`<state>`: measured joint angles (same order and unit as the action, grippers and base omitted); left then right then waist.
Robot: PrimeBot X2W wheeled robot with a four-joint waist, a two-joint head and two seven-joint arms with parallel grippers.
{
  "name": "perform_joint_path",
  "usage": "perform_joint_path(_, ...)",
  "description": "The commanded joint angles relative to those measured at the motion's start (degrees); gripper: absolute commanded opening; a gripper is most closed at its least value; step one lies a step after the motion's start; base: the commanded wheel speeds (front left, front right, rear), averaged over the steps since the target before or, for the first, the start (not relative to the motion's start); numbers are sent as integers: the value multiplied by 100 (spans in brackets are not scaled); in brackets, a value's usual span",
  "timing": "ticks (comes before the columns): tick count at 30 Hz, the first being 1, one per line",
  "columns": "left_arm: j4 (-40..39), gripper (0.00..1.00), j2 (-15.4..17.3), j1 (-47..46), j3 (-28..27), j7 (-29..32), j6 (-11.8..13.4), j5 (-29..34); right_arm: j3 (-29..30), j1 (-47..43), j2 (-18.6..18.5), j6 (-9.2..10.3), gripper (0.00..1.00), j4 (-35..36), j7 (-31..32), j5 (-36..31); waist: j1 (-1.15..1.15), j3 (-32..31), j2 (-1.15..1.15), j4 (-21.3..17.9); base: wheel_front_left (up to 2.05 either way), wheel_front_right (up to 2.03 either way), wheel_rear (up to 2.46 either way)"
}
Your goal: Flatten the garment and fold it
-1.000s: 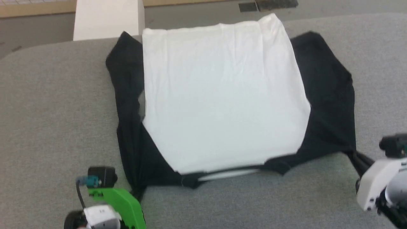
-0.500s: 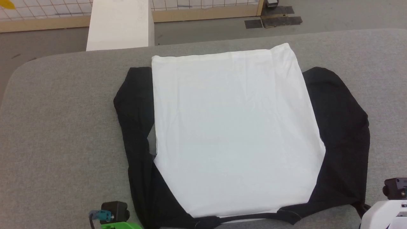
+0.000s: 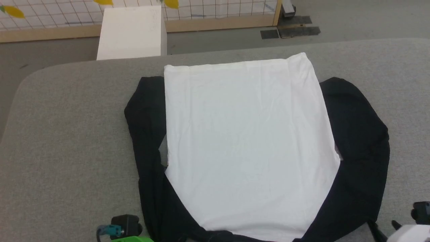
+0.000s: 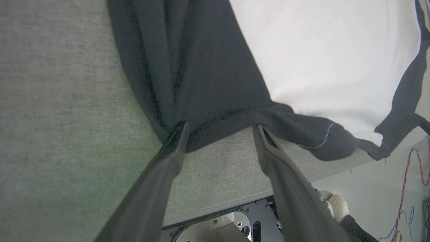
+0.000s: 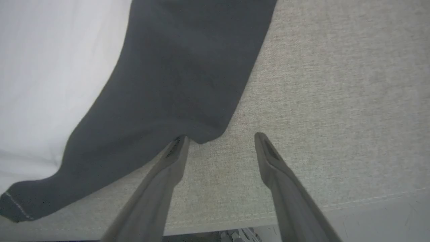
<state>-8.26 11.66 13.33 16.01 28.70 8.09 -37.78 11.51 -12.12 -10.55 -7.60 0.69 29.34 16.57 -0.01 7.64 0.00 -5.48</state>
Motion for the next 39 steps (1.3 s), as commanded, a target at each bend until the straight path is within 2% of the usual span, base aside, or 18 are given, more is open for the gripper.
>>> perform_joint_path(1, -77, 100, 31, 156, -34, 25, -14, -45, 79, -91, 15, 11, 100, 113, -64, -67, 1, -58, 0, 6, 0, 0, 0)
perform_joint_path(6, -651, 100, 123, 225, -253, -183, 25, -26, 332, -201, 118, 11, 100, 603, -375, -208, 1, -90, 0, 15, 0, 0, 0)
perform_joint_path(10, -892, 100, 170, -55, -625, -896, -39, 189, 367, -49, 291, 11, 100, 912, -1028, -214, 1, -37, 0, 6, 0, 0, 0)
perform_joint_path(15, -360, 100, 260, -899, -868, -2013, -353, 632, 65, 298, 350, 11, 100, 910, -2112, -150, 1, 208, 0, -89, 0, 0, 0)
perform_joint_path(21, 722, 100, 564, -2464, -826, -2608, -726, 1143, -331, 867, 238, 11, 100, 654, -3119, -130, 1, 740, 0, -286, 0, 0, 0)
perform_joint_path(26, 1611, 100, 917, -3824, -705, -2273, -1010, 1345, -601, 1335, 144, 11, 100, 434, -3514, -72, 1, 1228, 0, -519, 0, 0, 0)
perform_joint_path(30, 2224, 100, 1188, -4845, -597, -1719, -1176, 1421, -788, 1638, 97, 11, 100, 329, -3690, 0, 1, 1603, 0, -736, 0, 0, 0)
perform_joint_path(34, 2689, 100, 1443, -5695, -619, -1057, -1211, 1401, -973, 1928, 99, 11, 100, 319, -3868, 76, 1, 1977, 0, -1014, 0, 0, 0)
perform_joint_path(39, 2992, 100, 1799, -6423, -673, -167, -1113, 1420, -1182, 2192, 151, 11, 100, 338, -4046, 178, 1, 2343, 0, -1337, 0, 0, 0)
